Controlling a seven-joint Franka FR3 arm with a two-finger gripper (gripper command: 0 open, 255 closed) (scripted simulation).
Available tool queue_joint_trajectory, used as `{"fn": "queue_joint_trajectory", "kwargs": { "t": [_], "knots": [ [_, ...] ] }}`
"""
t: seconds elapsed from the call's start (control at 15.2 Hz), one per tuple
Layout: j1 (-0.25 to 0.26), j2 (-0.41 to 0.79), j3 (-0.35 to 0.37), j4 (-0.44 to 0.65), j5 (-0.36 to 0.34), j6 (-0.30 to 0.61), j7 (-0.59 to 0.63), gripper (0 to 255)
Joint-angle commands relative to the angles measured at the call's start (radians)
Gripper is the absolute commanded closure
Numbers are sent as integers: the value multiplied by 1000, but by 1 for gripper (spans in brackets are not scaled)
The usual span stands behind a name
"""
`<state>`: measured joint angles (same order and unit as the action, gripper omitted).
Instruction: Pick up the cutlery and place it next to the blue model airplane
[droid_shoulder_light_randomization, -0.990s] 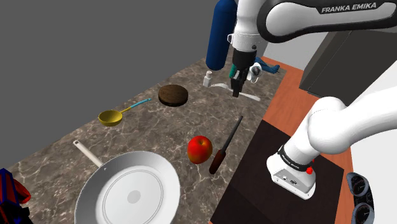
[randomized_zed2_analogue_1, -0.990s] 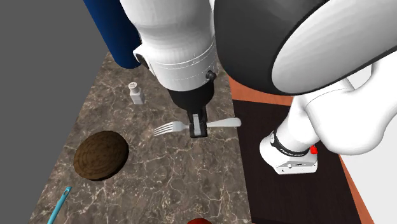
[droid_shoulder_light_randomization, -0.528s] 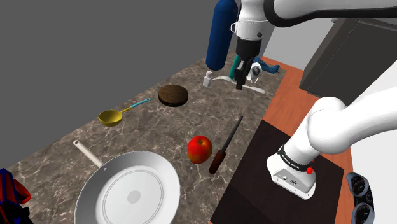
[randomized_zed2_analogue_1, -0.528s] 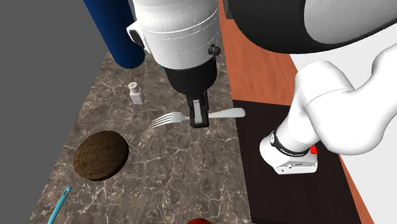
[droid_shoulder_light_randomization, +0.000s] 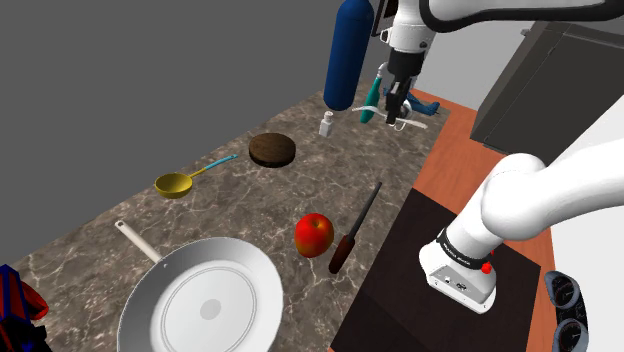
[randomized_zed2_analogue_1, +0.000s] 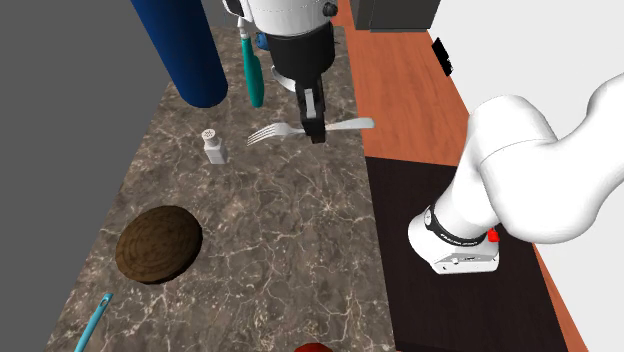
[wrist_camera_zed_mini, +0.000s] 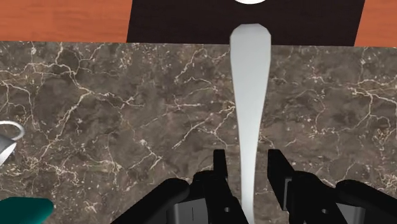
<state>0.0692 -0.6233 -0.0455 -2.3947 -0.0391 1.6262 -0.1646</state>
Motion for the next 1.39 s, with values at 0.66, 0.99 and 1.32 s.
{"fn": "queue_joint_trajectory", "kwargs": {
  "t": [0.66, 0.99, 1.32],
  "knots": [
    [-105, 144, -234, 132, -147, 35, -288, 255],
    [-135, 249, -330, 231, -171, 58, -412, 255],
    [-158, 368, -414, 344, -164, 75, -531, 255]
  ]
}}
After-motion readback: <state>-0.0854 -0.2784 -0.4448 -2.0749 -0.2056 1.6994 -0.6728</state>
